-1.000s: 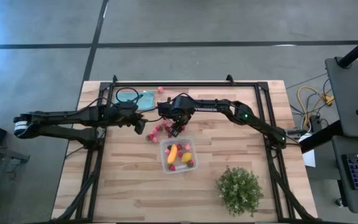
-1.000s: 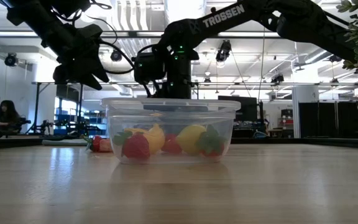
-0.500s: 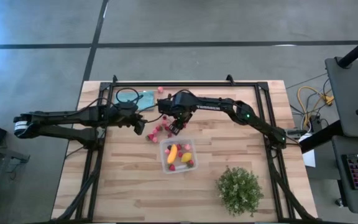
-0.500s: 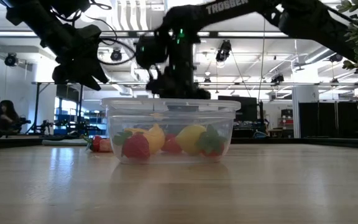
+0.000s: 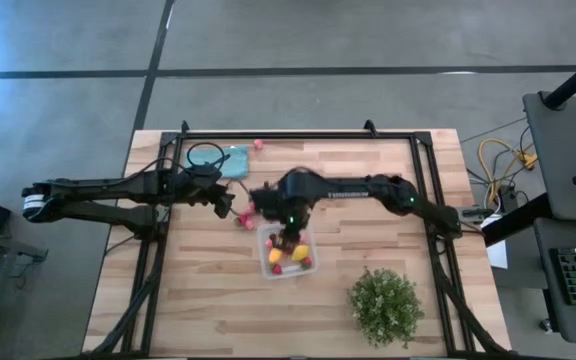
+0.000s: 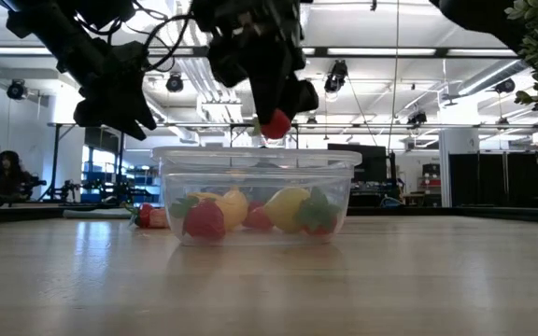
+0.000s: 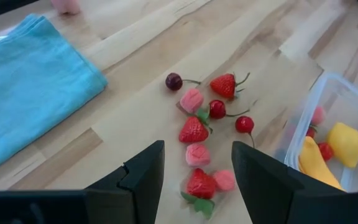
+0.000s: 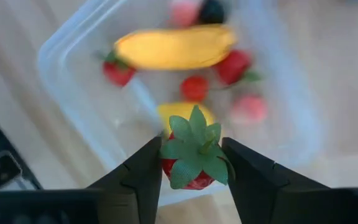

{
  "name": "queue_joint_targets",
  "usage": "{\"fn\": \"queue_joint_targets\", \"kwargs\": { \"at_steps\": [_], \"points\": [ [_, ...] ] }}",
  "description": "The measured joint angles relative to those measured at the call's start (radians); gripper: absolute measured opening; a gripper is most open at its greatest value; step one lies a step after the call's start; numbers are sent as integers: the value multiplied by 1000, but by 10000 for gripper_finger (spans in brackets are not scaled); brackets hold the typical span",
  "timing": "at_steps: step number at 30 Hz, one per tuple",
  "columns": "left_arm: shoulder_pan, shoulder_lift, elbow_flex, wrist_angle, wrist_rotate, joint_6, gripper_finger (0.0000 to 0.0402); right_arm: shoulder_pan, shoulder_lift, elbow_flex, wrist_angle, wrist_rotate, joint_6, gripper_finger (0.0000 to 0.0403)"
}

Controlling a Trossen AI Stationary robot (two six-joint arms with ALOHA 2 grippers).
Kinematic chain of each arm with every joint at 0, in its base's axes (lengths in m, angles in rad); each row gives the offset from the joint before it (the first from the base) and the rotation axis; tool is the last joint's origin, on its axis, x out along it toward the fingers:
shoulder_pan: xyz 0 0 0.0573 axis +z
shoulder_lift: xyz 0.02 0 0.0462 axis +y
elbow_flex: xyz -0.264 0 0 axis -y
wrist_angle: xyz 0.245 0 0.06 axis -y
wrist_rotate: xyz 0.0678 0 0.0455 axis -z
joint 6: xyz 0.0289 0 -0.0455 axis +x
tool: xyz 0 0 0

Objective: Pick and placing Produce into tupperware
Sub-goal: Put the red strawberry into the transparent bin

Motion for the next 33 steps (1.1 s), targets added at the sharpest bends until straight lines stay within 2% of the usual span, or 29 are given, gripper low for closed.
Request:
{"fn": "queue_joint_targets", "kwargs": {
  "at_steps": [3,6,12,19,24,33],
  "points": [
    [1,0,0,2,-9,-3,173,46,0,-17,13,36,-12,168],
    [1,0,0,1,-10,-3,173,82,0,-25,26,145,-31,191],
    [1,0,0,0,-7,-4,173,87,-2,-27,40,271,-4,244],
    [-1,-1,0,-53,46,28,173,-31,-13,-27,107,272,-22,274],
    [-3,-29,-1,-211,-4,90,173,-117,-13,-40,214,262,-115,275],
    [-3,-200,-3,-258,-46,167,173,-186,-13,-161,383,235,-243,271]
  ]
}}
